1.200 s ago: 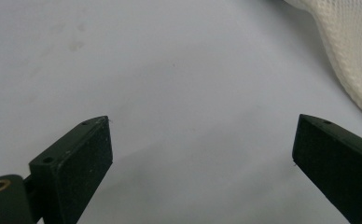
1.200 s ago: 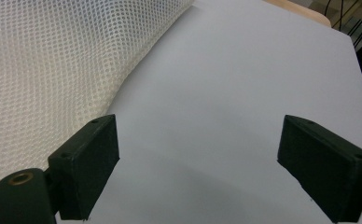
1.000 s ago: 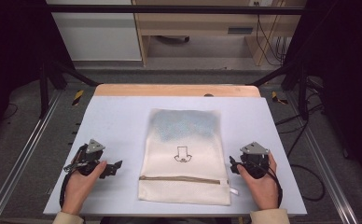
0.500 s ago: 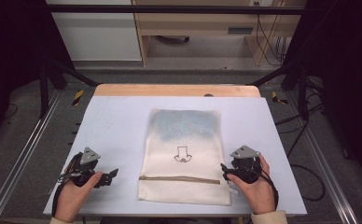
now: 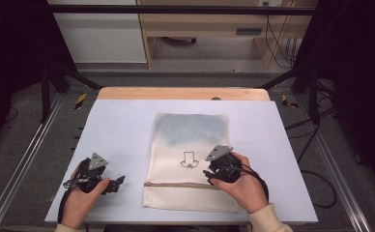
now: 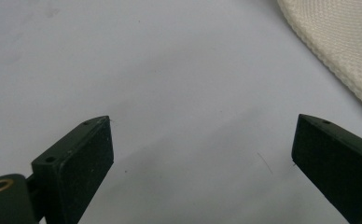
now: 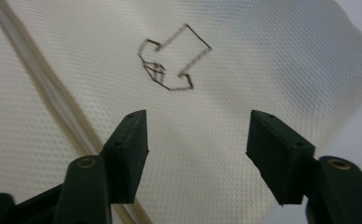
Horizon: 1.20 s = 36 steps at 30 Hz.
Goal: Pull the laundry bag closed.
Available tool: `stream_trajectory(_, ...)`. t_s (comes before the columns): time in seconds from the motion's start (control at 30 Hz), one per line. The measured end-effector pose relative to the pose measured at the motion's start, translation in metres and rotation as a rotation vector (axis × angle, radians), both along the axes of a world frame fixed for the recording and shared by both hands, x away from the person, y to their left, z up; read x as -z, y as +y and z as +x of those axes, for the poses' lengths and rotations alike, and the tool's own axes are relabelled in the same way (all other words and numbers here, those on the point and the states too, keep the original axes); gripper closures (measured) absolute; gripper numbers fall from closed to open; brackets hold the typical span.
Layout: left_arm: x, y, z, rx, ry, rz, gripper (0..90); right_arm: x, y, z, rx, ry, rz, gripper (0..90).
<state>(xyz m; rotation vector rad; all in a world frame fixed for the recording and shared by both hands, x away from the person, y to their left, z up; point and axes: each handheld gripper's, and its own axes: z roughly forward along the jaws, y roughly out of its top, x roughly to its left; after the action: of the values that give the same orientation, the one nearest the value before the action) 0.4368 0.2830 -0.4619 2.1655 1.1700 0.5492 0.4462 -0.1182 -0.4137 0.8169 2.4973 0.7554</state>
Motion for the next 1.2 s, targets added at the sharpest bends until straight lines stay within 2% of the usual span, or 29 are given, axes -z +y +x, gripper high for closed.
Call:
stream_trajectory(0.17,0.001,0.001,0.004,-0.005,-0.010,0.001,5.2,-0.010,0.032,0.008,-0.111,0.030,-0.029,45.3)
stream_trajectory(0.2,0.001,0.001,0.004,-0.005,-0.010,0.001,5.1,-0.010,0.032,0.008,-0.111,0.030,-0.029,45.3)
stream_trajectory(0.23,0.002,0.002,0.005,-0.006,-0.002,0.002,5.1,-0.011,0.044,0.011,-0.140,0.036,-0.038,45.7)
stream_trajectory(0.3,0.002,0.002,0.005,-0.004,0.002,0.007,5.0,-0.011,0.050,0.013,-0.152,0.039,-0.043,46.3)
stream_trajectory(0.33,0.001,0.004,0.005,-0.010,0.003,0.006,5.0,-0.011,0.061,0.016,-0.170,0.041,-0.050,47.1)
stream_trajectory(0.43,0.000,0.006,0.006,-0.017,0.004,0.006,5.0,-0.008,0.076,0.017,-0.183,0.055,-0.054,47.3)
stream_trajectory(0.47,0.000,0.006,0.006,-0.017,0.004,0.006,5.0,-0.008,0.076,0.017,-0.183,0.055,-0.054,47.3)
stream_trajectory(0.5,-0.002,0.009,0.006,-0.027,0.002,0.001,5.0,-0.007,0.086,0.017,-0.210,0.063,-0.056,48.2)
stream_trajectory(0.67,-0.003,0.016,0.010,-0.044,-0.003,-0.011,5.2,-0.006,0.110,0.015,-0.268,0.089,-0.066,50.3)
stream_trajectory(0.9,-0.004,0.022,0.011,-0.065,-0.005,-0.015,5.4,-0.011,0.129,0.017,-0.327,0.107,-0.054,48.8)
stream_trajectory(1.1,-0.004,0.023,0.012,-0.071,-0.005,0.006,6.8,-0.016,0.143,0.018,-0.366,0.106,-0.049,58.8)
stream_trajectory(1.2,-0.004,0.024,0.013,-0.075,0.000,-0.003,7.0,-0.015,0.147,0.014,-0.381,0.099,-0.044,62.3)
